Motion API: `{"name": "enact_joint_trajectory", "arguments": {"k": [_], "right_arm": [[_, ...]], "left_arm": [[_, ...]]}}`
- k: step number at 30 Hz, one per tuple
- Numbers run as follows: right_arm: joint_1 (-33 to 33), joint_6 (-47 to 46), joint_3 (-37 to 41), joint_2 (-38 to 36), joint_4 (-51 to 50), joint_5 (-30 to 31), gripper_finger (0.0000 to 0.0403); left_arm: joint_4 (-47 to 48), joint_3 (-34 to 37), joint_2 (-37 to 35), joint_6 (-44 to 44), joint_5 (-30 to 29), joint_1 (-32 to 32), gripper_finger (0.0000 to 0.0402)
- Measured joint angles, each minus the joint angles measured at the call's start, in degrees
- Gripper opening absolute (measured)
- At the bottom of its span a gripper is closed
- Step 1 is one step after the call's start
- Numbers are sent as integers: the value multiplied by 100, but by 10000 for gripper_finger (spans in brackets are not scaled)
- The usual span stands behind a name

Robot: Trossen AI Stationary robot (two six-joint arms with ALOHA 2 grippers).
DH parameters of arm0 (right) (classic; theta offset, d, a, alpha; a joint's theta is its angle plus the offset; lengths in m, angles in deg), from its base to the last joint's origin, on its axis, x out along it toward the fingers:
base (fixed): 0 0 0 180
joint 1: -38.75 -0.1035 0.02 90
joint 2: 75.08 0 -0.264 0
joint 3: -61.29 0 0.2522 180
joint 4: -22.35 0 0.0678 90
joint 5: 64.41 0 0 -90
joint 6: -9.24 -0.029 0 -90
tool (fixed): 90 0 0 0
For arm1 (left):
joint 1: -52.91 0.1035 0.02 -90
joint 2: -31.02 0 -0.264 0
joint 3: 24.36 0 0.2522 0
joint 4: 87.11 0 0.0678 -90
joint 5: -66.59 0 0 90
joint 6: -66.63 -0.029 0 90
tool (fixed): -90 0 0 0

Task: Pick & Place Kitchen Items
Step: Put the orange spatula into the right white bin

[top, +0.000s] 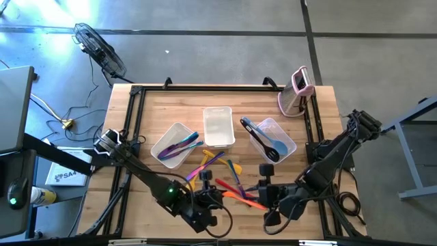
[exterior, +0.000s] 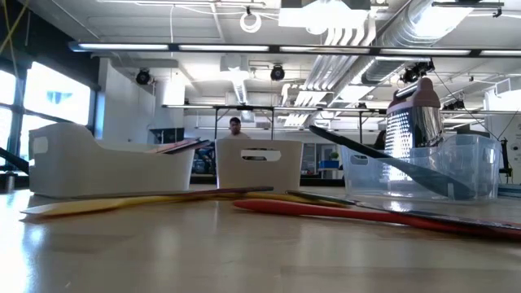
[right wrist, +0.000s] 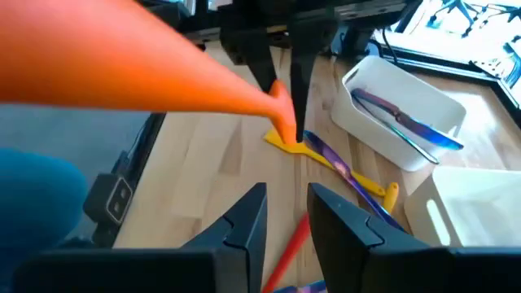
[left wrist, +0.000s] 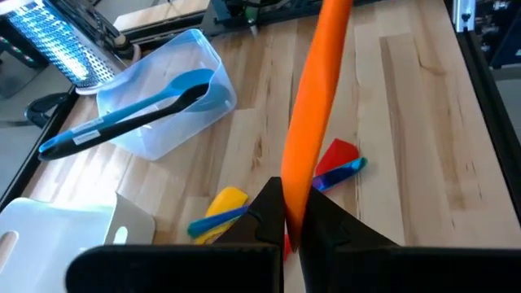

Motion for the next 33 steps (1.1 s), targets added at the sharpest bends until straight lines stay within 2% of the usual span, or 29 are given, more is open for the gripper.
{"name": "enact_joint_trajectory", "arguments": {"k": [3,24,26,29,33], "right_arm": [[6,-41,-2,0,184,3,84],[15,1291,0,2,1916,-469,82],[13,1350,0,2,1904,-463,71],[15,1399,0,2,1870,-452,29],[13,1437,0,2,1813,-406,26]], "left_arm": [[-78,0,0,-92,15,0,4],[-1163,-7,-2,-1003,72,44,4],[-1165,-7,-2,-1008,94,79,4],[-1161,-7,-2,-1006,170,81,4],[-1154,-7,-2,-1008,179,81,4]]}}
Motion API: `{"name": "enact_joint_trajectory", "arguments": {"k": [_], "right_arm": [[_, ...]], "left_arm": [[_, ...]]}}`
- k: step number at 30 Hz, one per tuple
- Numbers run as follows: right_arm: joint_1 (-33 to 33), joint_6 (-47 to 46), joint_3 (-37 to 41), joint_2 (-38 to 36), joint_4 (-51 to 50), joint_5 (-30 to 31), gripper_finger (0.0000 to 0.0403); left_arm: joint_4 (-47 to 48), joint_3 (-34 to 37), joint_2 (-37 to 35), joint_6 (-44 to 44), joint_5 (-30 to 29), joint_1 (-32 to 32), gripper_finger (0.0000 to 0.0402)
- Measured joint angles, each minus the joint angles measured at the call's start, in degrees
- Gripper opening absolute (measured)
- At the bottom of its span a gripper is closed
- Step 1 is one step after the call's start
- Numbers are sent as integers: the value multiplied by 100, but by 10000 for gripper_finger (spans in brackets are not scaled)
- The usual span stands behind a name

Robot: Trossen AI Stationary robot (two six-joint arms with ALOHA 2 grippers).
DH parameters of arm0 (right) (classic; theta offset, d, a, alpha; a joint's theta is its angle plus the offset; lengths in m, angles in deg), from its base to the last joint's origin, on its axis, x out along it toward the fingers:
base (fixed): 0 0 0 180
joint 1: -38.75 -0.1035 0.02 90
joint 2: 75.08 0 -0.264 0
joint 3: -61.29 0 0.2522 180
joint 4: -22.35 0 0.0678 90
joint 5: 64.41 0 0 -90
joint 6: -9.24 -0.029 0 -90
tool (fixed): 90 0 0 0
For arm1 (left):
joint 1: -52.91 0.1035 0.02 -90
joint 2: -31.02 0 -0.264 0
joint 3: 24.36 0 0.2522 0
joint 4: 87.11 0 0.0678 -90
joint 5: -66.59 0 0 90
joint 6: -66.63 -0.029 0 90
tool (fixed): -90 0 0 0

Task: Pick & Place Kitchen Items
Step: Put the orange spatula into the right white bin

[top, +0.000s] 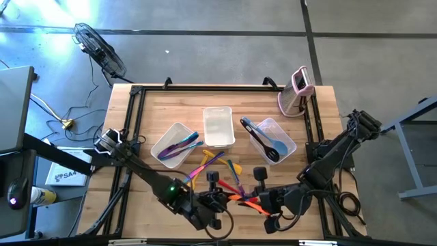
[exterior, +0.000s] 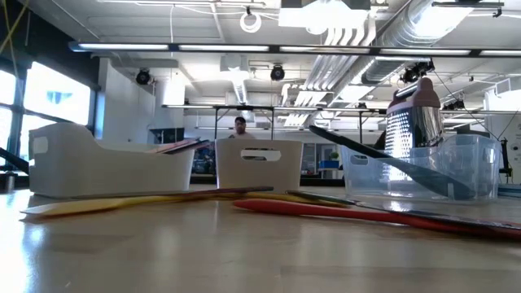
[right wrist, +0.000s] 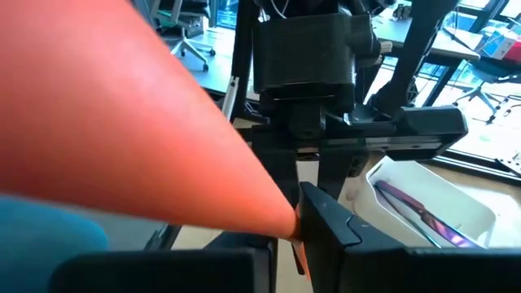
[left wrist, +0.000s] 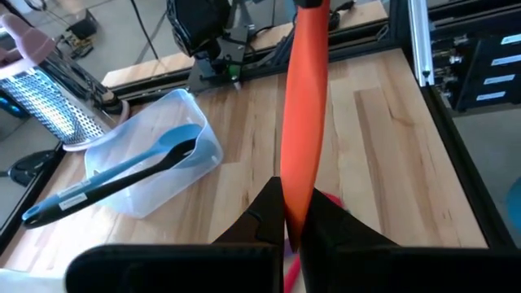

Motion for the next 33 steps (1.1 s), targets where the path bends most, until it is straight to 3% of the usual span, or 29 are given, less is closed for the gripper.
{"name": "enact_joint_trajectory", "arguments": {"k": [5,14,18,21,23,27,33], "right_arm": [[-3,0,0,0,-12,-25,26],[-7,-63,2,7,-347,139,26],[-127,-226,2,-2,-843,977,26],[-256,-723,8,-102,-1943,2209,26],[-216,-1313,11,-225,-2545,2635,26],[330,-2094,6,-523,-3033,2042,26],[1697,-1622,0,-566,-2538,140,26]], "left_arm": [[-18,0,0,19,225,3,20],[-103,-2,0,457,-52,-5,150],[227,-7,-2,457,19,-5,203],[721,-7,-2,660,303,-3,227],[1145,-7,-2,998,569,-10,236],[1971,-7,-2,1719,1063,-7,241],[2692,-7,-2,2610,1549,-7,241]]}}
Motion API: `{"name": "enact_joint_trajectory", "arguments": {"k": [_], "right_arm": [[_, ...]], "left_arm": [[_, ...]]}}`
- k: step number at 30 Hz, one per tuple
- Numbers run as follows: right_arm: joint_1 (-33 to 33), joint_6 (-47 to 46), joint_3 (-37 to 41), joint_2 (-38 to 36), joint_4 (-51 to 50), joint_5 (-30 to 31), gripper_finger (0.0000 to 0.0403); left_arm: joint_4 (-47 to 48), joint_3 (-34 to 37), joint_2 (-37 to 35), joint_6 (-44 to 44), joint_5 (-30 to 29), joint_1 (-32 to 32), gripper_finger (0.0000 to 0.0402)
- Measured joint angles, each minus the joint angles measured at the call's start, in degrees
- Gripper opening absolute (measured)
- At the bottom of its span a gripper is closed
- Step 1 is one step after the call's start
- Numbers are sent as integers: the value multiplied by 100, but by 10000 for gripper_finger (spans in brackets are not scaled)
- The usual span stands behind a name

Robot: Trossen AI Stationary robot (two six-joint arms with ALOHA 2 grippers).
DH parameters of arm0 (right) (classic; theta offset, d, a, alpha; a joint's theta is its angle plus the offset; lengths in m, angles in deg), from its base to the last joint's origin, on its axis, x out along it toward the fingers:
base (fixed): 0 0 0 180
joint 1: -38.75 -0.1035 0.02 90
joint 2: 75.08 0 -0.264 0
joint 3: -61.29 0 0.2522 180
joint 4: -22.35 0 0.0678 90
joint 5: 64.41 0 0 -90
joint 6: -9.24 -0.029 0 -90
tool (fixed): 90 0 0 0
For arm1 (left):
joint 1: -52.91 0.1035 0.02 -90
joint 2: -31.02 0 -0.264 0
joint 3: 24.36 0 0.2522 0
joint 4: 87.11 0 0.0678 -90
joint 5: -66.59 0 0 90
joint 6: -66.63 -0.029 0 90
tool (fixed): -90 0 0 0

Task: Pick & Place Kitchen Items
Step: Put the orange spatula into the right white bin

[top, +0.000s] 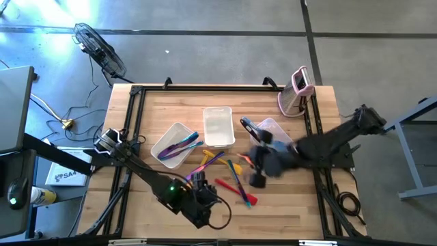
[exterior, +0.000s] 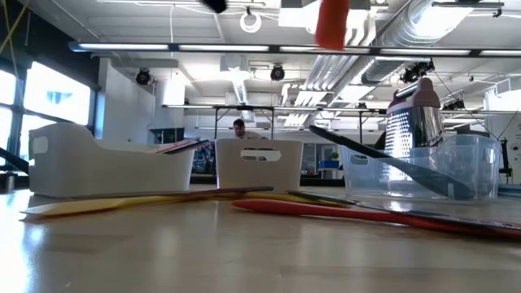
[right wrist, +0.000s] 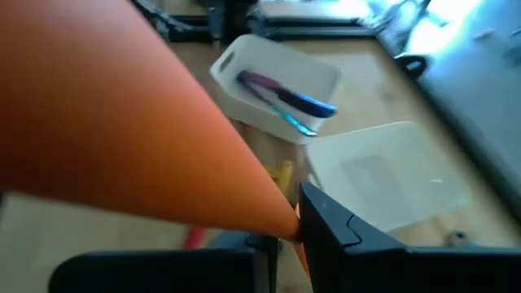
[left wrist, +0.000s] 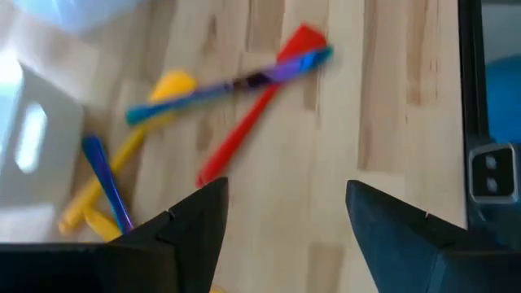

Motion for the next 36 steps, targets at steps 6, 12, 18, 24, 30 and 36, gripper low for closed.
{"name": "enact_joint_trajectory", "arguments": {"k": [6,12,18,24,30,36], "right_arm": [[1447,835,2,313,1290,-2817,26],[2745,840,0,899,2114,-4451,26],[3669,449,0,1732,2740,-5478,26],[4084,267,2,2380,3011,-5682,26],[4254,228,2,2555,3019,-5553,27],[4266,204,0,2548,2989,-5483,84]], "left_arm": [[606,0,0,747,987,-41,242],[932,0,0,1199,1253,-379,242],[978,0,0,1513,1075,-807,242],[1010,2,0,1602,649,-1123,242],[1067,4,0,1612,475,-1248,242],[1087,6,0,1661,462,-1241,242]]}}
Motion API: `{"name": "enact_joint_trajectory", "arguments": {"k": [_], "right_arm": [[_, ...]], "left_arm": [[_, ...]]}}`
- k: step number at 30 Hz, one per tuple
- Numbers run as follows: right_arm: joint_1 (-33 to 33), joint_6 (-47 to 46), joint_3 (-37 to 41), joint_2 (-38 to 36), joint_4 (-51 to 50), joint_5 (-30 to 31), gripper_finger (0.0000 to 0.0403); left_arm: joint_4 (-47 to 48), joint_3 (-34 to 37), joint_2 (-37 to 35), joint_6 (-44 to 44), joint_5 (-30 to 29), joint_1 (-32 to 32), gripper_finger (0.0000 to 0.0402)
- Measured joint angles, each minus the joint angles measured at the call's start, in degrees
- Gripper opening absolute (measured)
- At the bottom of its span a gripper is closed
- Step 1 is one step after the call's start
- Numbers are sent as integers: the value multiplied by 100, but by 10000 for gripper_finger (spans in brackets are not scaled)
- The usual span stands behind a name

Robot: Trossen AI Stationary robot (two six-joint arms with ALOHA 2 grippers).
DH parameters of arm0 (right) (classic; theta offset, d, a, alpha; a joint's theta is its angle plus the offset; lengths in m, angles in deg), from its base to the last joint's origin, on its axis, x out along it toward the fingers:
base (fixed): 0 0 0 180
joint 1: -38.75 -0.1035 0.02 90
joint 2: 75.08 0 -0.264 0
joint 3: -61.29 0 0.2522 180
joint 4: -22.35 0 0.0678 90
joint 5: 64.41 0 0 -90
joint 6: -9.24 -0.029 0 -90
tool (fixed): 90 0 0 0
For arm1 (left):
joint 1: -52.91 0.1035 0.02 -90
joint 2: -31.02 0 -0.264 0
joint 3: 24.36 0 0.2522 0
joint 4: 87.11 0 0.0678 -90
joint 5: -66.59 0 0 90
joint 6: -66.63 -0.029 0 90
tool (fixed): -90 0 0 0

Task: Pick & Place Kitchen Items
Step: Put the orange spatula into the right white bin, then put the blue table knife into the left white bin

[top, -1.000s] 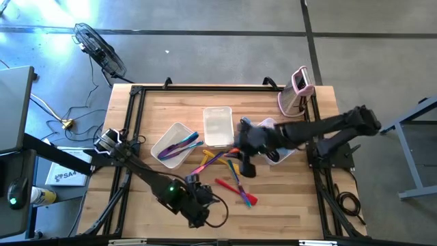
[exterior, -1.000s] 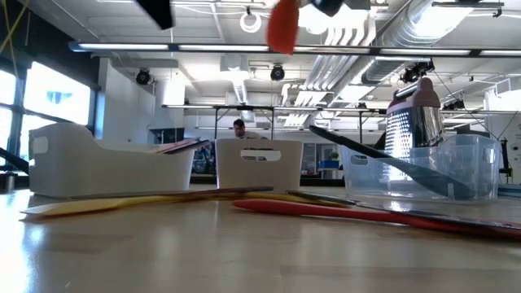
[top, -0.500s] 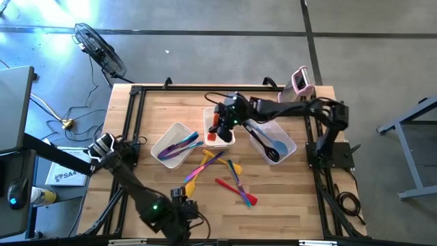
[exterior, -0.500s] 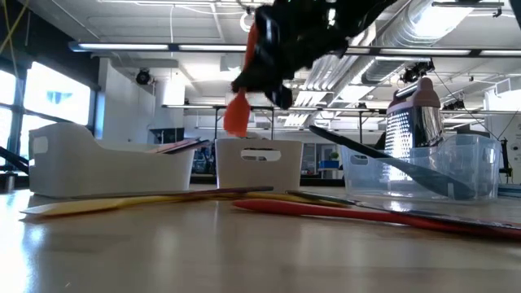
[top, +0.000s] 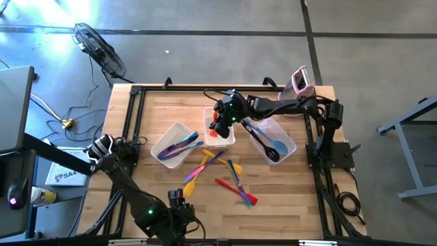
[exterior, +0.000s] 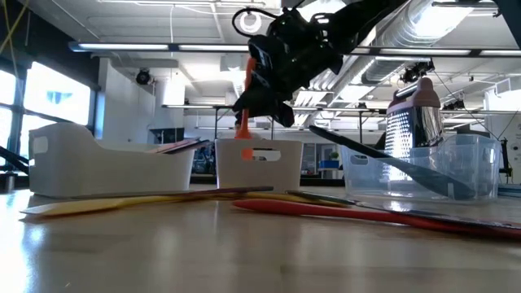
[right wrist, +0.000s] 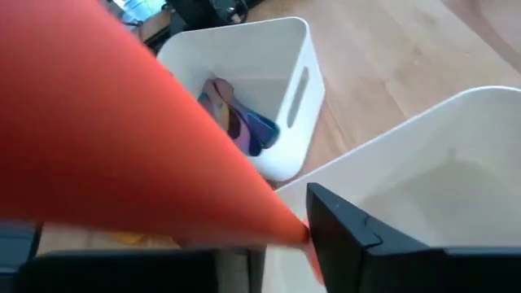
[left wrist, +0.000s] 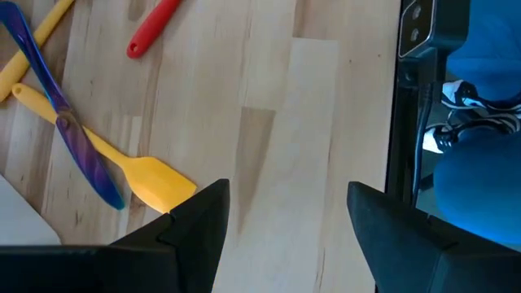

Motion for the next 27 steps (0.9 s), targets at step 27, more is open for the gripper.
{"name": "enact_joint_trajectory", "arguments": {"k": [27], "right_arm": [[-59,-275,0,-311,-312,664,100]], "left_arm": [[-104,115,0,122,-226,2,242]]}}
